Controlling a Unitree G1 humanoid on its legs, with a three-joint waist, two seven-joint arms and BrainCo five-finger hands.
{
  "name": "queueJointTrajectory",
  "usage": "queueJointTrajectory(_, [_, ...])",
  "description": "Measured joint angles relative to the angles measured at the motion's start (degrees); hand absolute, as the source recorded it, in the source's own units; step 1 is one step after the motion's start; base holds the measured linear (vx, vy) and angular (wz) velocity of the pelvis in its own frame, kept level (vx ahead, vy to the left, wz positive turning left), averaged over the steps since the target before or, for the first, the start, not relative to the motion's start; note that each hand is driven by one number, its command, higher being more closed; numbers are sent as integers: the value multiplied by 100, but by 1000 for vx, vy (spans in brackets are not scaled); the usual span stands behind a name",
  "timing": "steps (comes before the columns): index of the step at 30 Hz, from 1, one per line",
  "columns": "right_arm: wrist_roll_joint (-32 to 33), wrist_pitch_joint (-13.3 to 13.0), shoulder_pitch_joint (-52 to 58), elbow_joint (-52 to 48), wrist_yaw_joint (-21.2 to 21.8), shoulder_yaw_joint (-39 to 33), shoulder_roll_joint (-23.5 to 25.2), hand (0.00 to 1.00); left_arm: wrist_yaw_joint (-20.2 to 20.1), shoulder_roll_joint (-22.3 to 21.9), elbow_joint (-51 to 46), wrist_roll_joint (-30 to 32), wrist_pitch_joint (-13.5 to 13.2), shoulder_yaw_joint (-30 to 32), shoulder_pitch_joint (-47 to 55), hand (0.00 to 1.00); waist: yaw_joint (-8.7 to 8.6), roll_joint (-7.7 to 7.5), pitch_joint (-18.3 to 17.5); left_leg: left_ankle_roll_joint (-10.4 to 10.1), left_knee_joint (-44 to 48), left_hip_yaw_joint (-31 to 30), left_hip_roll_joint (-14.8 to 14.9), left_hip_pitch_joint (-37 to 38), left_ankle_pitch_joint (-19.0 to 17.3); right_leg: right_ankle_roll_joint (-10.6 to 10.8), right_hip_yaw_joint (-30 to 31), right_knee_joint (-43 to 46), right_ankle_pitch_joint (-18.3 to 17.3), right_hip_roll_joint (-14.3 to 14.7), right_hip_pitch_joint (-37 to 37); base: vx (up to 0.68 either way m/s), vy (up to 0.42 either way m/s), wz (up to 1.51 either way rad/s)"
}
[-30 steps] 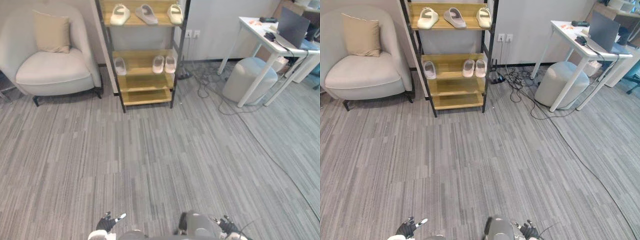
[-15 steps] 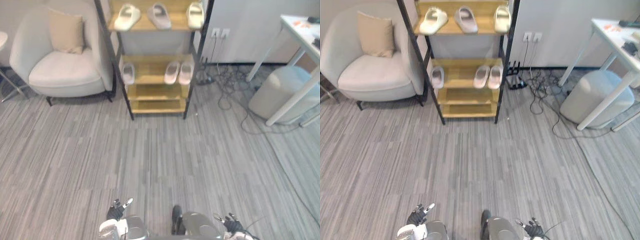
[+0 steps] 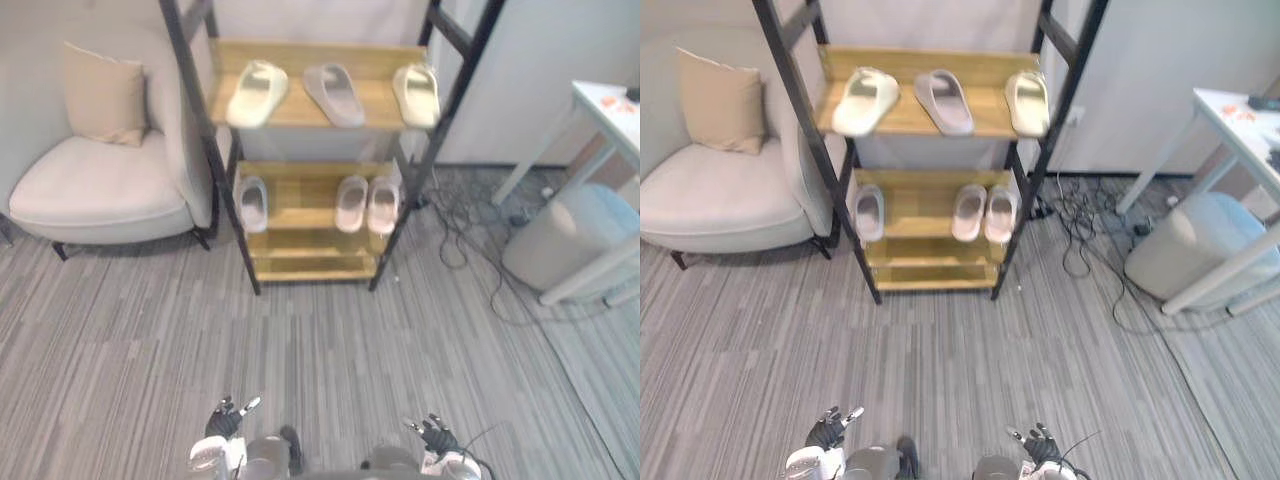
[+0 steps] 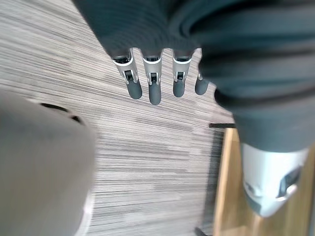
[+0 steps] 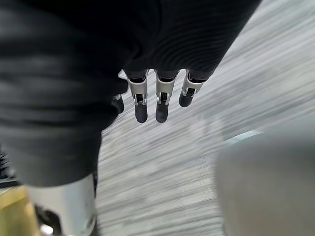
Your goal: Organize the slippers on the shoe rack
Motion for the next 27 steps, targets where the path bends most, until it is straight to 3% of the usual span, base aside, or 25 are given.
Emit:
queueJointTrajectory(2, [2,-18,-87,-6,2,38,-26,0,-3,-13,17,39,10,-26,-6,0,-61,51,30,-66,-242,-84,67,268,-39,-75,-164,-853,-19,186,-355,470,20,30])
queueJointTrajectory(3, [6,-22,-169,-11,2,38,-72,0,-2,-41,15,37,17,-31,-22,0,-110,125,95,-107,-333,-126,168,408,-63,-228,-211,-1680,140,349,-541,567,-50,30])
queueJointTrajectory(4, [11,-17,-234,-18,1,56,-117,0,-3,-77,17,42,19,-42,7,0,-161,208,153,-231,-393,-151,269,553,-138,-274,-215,-2735,653,520,-603,465,-49,30])
queueJointTrajectory(5, [10,-18,-247,-19,1,64,-122,0,-3,-77,15,41,17,-42,11,0,-163,205,174,-299,-395,-154,284,612,-178,-290,-214,-3084,909,578,-604,466,-84,29])
queueJointTrajectory(6, [4,-6,-252,-6,2,85,-93,0,-1,-49,-7,44,2,-28,17,0,-147,121,215,-506,-389,-168,265,781,-323,-393,-79,-3751,1629,630,-566,277,-87,19])
queueJointTrajectory(7, [4,-5,-245,-2,2,85,-78,0,-2,-36,-8,46,1,-23,24,0,-143,94,210,-543,-387,-178,250,824,-356,-422,-46,-3812,1748,628,-569,590,-228,34])
queueJointTrajectory(8, [9,-14,-243,-18,5,51,-68,0,13,-61,26,69,10,66,32,0,-189,37,188,-643,-358,-304,270,1074,-565,-692,99,-3617,2253,670,-547,594,-280,29])
queueJointTrajectory(9, [-57,-10,-274,-7,9,61,-163,0,-5,-194,13,104,-6,82,39,0,-152,267,168,-707,-127,-358,538,1049,-612,-767,-42,-3494,1989,825,-509,620,-293,29])
queueJointTrajectory(10, [-60,-8,-276,-7,17,59,-165,0,-1,-248,2,108,-4,85,33,0,-150,315,165,-719,26,-373,595,1013,-619,-762,-72,-3491,1937,861,-477,559,-283,23])
queueJointTrajectory(11, [-82,-10,-269,-18,11,11,-172,0,-9,-330,-27,152,-8,190,33,0,-151,412,186,-758,808,-399,788,672,-643,-843,-206,-3573,1812,953,-302,568,-277,36])
queueJointTrajectory(12, [-98,-3,-254,-43,-2,-62,-173,0,-3,-364,-86,156,21,341,14,0,-174,475,226,-810,2003,-504,1018,183,-592,-916,-267,-3750,1701,1062,-8,451,-224,37])
queueJointTrajectory(13, [-98,2,-239,-82,-4,-72,-174,0,-7,-372,-109,157,25,388,20,0,-179,493,232,-818,2383,-517,1090,51,-524,-931,-302,-3799,1666,1099,86,517,-220,31])
queueJointTrajectory(14, [-102,21,-91,-238,-15,-72,-169,0,-1,-425,-248,160,15,538,36,0,-129,525,273,-865,3734,-429,1518,-404,-540,-1011,-431,-3960,1494,1213,599,385,-150,16])
queueJointTrajectory(15, [-99,23,-60,-239,-26,-86,-160,0,-2,-416,-300,174,7,534,40,0,-120,499,284,-894,3887,-318,1611,-509,-562,-1010,-440,-4054,1448,1224,810,502,-176,15])
queueJointTrajectory(17, [-95,36,-40,-237,-34,-89,-160,0,-2,-412,-353,192,3,514,42,0,-112,451,294,-904,3753,-193,1639,-667,-575,-1005,-432,-4226,1438,1213,1073,196,-33,2])
queueJointTrajectory(20, [-91,72,-68,-212,-44,-101,-150,0,7,-391,-342,209,2,351,16,0,-101,477,268,-875,2000,-277,1359,-841,-660,-916,-272,-4507,1453,1101,1357,225,87,-23])
queueJointTrajectory(21, [-89,68,-57,-183,-50,-96,-184,0,8,-393,-334,220,-2,198,23,0,-108,527,215,-805,786,-501,1138,-786,-152,-791,-197,-4523,1439,1084,1340,218,182,-44])
queueJointTrajectory(22, [-91,93,-40,-113,-54,-97,-196,0,8,-358,-227,253,-8,161,11,0,-83,510,183,-916,527,-484,1063,-626,213,-678,-14,-4535,1443,1061,1369,220,174,-48])
queueJointTrajectory(24, [-69,84,23,-143,-65,-142,-131,0,9,-278,-143,270,-1,134,10,0,-92,415,85,-865,260,-386,962,-459,282,-609,42,-4599,1432,960,1402,160,120,-26])
queueJointTrajectory(26, [-64,77,76,-136,-71,-141,38,0,5,-116,38,281,6,17,7,0,-133,201,-50,-777,-229,-225,746,-162,417,-467,139,-4657,1407,789,1450,118,110,-13])
queueJointTrajectory(27, [-65,74,81,-136,-73,-140,51,0,6,-109,48,281,5,17,4,0,-135,184,-60,-767,-273,-213,723,-127,429,-451,152,-4667,1407,770,1459,136,157,-13])
